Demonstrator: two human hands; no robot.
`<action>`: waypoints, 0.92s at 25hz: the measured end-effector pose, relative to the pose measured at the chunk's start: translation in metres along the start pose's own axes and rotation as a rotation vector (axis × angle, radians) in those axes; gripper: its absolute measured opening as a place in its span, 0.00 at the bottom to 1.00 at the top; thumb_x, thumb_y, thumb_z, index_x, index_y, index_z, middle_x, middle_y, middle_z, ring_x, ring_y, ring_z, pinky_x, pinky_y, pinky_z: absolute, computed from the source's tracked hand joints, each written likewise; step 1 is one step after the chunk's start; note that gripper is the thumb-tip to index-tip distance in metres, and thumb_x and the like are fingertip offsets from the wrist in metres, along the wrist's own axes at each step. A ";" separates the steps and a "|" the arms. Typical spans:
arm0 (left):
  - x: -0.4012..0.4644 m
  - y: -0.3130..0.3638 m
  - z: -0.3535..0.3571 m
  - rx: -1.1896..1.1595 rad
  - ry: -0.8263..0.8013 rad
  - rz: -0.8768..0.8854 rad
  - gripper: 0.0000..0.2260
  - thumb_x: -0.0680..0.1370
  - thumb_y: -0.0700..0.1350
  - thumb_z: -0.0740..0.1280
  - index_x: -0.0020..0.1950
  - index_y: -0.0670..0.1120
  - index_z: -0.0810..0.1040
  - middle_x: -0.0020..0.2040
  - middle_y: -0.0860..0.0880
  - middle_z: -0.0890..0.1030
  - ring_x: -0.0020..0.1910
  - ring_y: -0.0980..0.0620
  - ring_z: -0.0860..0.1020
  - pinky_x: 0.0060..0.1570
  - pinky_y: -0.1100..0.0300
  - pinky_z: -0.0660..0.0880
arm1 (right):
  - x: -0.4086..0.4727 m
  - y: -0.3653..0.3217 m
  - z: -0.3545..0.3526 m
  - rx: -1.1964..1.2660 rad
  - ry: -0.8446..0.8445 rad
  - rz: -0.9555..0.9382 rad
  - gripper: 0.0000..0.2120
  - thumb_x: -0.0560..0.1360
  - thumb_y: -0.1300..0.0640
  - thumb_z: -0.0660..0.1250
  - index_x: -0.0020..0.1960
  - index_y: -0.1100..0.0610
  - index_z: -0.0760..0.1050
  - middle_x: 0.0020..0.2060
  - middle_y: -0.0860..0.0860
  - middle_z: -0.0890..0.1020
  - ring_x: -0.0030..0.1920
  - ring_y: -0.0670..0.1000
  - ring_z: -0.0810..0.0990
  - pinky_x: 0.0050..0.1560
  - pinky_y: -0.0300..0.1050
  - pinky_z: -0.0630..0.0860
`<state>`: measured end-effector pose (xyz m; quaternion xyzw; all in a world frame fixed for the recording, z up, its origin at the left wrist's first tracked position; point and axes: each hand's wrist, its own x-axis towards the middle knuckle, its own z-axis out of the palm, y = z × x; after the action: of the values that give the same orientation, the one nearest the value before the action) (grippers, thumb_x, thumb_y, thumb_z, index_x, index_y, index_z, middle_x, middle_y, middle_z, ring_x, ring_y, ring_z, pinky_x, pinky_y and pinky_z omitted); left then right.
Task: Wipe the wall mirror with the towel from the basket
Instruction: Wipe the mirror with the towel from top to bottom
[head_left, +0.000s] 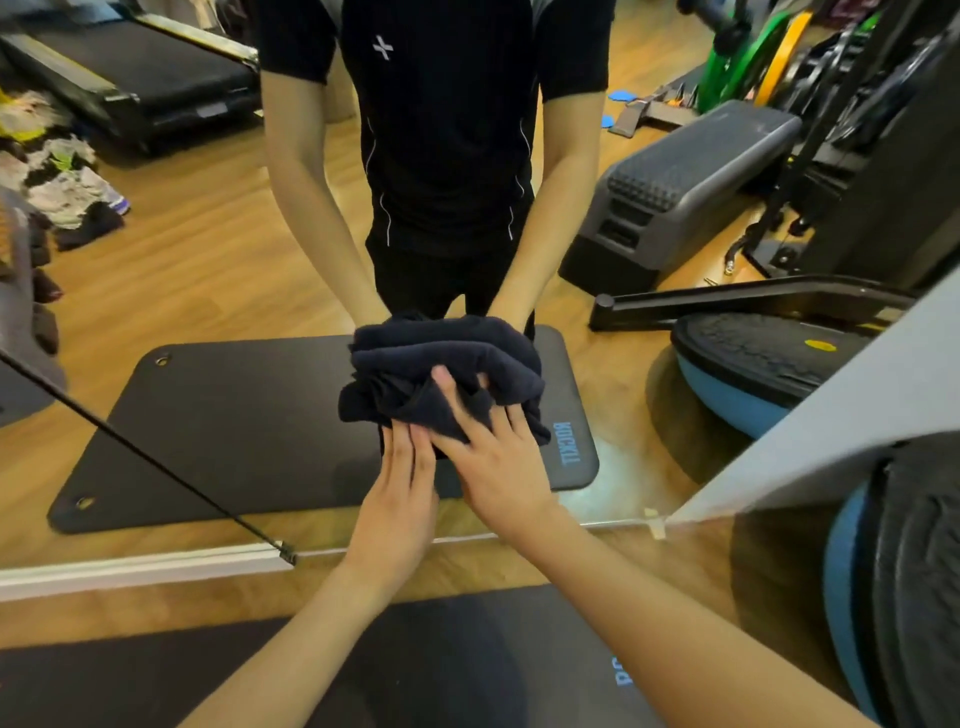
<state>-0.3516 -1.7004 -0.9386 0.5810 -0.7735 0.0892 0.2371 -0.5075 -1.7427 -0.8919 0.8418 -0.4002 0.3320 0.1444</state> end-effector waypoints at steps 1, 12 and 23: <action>-0.003 0.007 0.008 0.008 0.008 0.074 0.33 0.80 0.34 0.63 0.79 0.29 0.48 0.74 0.24 0.64 0.78 0.25 0.55 0.80 0.42 0.43 | -0.017 0.008 0.006 -0.001 -0.044 0.022 0.31 0.79 0.61 0.64 0.80 0.45 0.65 0.83 0.53 0.57 0.82 0.64 0.54 0.78 0.68 0.59; 0.126 0.243 0.012 0.070 -0.132 0.424 0.28 0.84 0.40 0.45 0.76 0.24 0.38 0.77 0.23 0.42 0.77 0.23 0.39 0.77 0.32 0.36 | -0.090 0.210 -0.161 -0.253 -0.116 0.191 0.37 0.77 0.63 0.68 0.82 0.46 0.60 0.84 0.55 0.46 0.82 0.67 0.51 0.80 0.69 0.53; 0.160 0.353 0.077 -0.265 0.099 0.349 0.31 0.81 0.39 0.50 0.77 0.26 0.38 0.79 0.28 0.49 0.80 0.29 0.50 0.79 0.36 0.49 | -0.140 0.299 -0.166 -0.096 0.143 0.315 0.26 0.81 0.58 0.71 0.75 0.46 0.68 0.80 0.58 0.60 0.74 0.70 0.69 0.58 0.60 0.80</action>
<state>-0.7384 -1.7598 -0.8817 0.3972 -0.8546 0.0549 0.3299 -0.8752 -1.7682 -0.8709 0.7353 -0.5311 0.3899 0.1587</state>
